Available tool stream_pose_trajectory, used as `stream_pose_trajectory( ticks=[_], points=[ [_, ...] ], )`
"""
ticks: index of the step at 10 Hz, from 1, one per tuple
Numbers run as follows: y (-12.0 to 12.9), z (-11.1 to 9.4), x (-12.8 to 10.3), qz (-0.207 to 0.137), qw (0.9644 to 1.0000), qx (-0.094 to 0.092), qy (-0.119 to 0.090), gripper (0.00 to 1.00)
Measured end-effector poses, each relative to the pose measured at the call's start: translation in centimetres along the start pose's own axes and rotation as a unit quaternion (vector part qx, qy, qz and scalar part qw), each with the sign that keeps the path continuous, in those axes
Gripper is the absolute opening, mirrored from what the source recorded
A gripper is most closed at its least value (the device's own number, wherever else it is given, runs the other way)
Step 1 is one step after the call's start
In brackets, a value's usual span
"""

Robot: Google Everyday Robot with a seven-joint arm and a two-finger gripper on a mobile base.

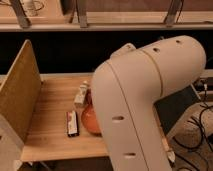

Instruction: Place the eraser on the white sponge

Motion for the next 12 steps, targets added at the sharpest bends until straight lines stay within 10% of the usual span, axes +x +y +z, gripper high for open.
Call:
stream_pose_trajectory(
  ticks=[5,12],
  points=[
    [7.9,-3.9,-3.7,-0.136,0.9874,-0.074,-0.032,0.8],
    [10.8,-6.9,2.4,-0.173,0.9799,-0.097,0.026,0.8]
  ],
)
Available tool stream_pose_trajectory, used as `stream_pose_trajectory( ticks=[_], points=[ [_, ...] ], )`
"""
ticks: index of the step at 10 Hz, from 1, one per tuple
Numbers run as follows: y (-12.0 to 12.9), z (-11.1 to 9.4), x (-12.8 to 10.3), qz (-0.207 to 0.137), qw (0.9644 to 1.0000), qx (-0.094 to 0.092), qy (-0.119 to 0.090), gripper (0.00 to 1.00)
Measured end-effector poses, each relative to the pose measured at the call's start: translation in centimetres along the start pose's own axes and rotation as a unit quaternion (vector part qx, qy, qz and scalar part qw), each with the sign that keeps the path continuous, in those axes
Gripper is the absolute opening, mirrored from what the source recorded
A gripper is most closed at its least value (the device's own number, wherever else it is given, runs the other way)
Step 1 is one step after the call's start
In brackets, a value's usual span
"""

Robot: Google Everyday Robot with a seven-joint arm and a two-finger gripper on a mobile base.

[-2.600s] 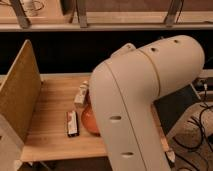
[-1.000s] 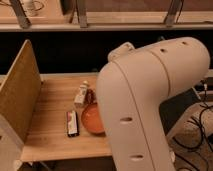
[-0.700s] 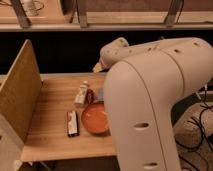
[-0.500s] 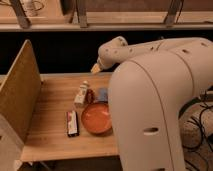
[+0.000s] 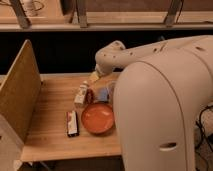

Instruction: Place the eraser on the white sponge

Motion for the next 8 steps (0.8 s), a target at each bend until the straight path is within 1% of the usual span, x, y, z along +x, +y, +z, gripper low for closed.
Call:
stream_pose_trajectory(
  ticks=[3,4,5,6,8],
  points=[
    [0.1,0.1,-0.1,0.0,1.0,-0.001,0.0,0.8],
    [0.4,0.1,-0.4,-0.003,1.0,-0.003,-0.005,0.8],
    [2.6,0.2,-1.9,-0.018,0.9995,-0.016,-0.021,0.8],
    [6.3,0.2,-3.5,-0.034,0.9976,-0.042,-0.042,0.8],
    [10.3,0.4,-4.0,-0.044,0.9948,-0.075,-0.053,0.8]
  ],
)
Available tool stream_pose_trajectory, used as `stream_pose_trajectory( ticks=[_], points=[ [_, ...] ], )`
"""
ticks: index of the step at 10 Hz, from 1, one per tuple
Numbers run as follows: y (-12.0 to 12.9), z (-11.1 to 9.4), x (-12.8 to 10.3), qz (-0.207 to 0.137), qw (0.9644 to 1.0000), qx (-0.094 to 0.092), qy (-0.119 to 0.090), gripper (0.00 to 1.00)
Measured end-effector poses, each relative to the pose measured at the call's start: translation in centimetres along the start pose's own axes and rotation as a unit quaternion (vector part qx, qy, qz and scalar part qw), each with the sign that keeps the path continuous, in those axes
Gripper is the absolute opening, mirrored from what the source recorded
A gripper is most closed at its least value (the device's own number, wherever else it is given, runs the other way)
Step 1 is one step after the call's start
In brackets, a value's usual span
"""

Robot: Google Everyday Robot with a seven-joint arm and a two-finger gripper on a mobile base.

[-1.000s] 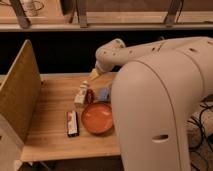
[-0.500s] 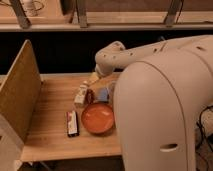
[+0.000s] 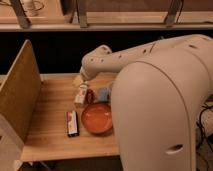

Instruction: Place the eraser on the white sponge

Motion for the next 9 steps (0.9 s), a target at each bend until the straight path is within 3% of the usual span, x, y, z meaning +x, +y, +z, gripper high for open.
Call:
stream_pose_trajectory(
  ticks=[1,6,7,9],
  points=[
    [1.7,0.4,0.0,0.002,0.9999,-0.015,-0.002,0.8],
    [1.9,0.5,0.0,0.004,0.9998,-0.018,-0.002,0.8],
    [2.2,0.7,0.3,0.008,0.9996,-0.027,0.001,0.8],
    [6.8,2.2,1.0,0.007,0.997,-0.076,0.018,0.8]
  ],
)
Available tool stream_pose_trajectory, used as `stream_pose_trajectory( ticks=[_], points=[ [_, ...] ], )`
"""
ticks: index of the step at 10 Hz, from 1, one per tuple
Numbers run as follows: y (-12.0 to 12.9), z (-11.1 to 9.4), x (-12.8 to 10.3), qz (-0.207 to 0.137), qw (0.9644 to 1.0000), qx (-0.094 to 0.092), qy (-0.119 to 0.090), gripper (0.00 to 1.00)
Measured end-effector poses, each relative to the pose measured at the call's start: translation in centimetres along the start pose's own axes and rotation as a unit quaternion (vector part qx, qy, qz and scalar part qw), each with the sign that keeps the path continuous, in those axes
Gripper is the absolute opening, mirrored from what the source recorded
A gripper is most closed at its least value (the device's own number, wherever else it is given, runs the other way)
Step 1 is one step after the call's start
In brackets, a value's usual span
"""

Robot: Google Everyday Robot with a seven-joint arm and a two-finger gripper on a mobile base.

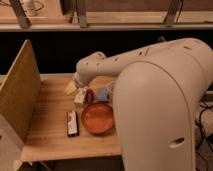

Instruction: Place the eraser on the white sponge

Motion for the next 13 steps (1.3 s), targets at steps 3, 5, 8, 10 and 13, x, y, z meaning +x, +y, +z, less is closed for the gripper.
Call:
stream_pose_trajectory(
  ticks=[3,5,8,10,13],
  points=[
    [6.4,2.1,0.9,-0.006,0.9975,-0.069,0.014,0.8],
    [8.9,3.3,2.4,-0.003,0.9948,-0.096,0.033,0.8],
    [8.7,3.2,2.3,-0.002,0.9949,-0.096,0.032,0.8],
    [8.8,3.3,2.2,0.002,0.995,-0.096,0.03,0.8],
    [8.5,4.3,2.9,0.056,0.994,-0.092,0.019,0.8]
  ],
)
